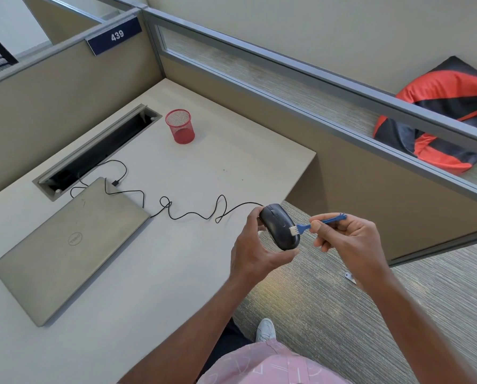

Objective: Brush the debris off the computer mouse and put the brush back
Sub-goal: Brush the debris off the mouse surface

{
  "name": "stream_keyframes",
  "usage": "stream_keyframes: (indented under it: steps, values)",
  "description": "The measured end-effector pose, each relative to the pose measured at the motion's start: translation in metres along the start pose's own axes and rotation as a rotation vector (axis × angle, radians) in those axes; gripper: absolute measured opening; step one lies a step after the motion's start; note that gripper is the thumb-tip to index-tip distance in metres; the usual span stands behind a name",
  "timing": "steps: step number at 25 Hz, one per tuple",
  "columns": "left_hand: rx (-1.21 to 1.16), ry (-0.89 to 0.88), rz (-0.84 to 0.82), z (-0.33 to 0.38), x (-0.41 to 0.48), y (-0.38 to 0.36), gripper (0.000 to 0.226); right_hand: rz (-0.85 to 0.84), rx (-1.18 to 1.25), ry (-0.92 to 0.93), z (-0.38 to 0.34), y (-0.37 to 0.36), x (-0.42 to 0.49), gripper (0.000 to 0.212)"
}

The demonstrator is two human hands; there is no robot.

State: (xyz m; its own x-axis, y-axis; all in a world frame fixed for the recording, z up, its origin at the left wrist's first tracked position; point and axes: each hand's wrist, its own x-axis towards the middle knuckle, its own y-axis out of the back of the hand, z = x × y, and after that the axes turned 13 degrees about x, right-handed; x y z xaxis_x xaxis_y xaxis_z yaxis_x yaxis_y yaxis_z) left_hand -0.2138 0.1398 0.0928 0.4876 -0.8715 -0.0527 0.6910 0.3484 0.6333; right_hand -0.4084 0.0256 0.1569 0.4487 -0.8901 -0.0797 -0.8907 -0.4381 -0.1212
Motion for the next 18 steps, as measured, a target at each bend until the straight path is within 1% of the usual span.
stream_keyframes:
  steps: [2,5,9,14,18]
  values:
    - [0.001,-0.003,-0.007,0.001,0.0,0.0,0.111,-0.024,-0.01,-0.004,0.002,-0.008,0.002,0.005]
    - [-0.006,-0.005,-0.016,0.0,0.001,-0.002,0.111,-0.016,-0.023,-0.008,0.006,-0.013,0.006,0.006]
    - [-0.017,-0.004,-0.011,-0.001,0.001,-0.003,0.111,0.029,-0.055,-0.005,0.006,-0.003,0.009,0.005]
    - [-0.016,-0.003,-0.007,-0.003,0.0,-0.002,0.111,0.125,-0.078,-0.033,0.005,0.012,0.009,0.002]
    - [0.001,-0.005,-0.017,-0.001,0.0,-0.001,0.112,0.094,-0.044,-0.021,0.002,0.007,0.007,0.002]
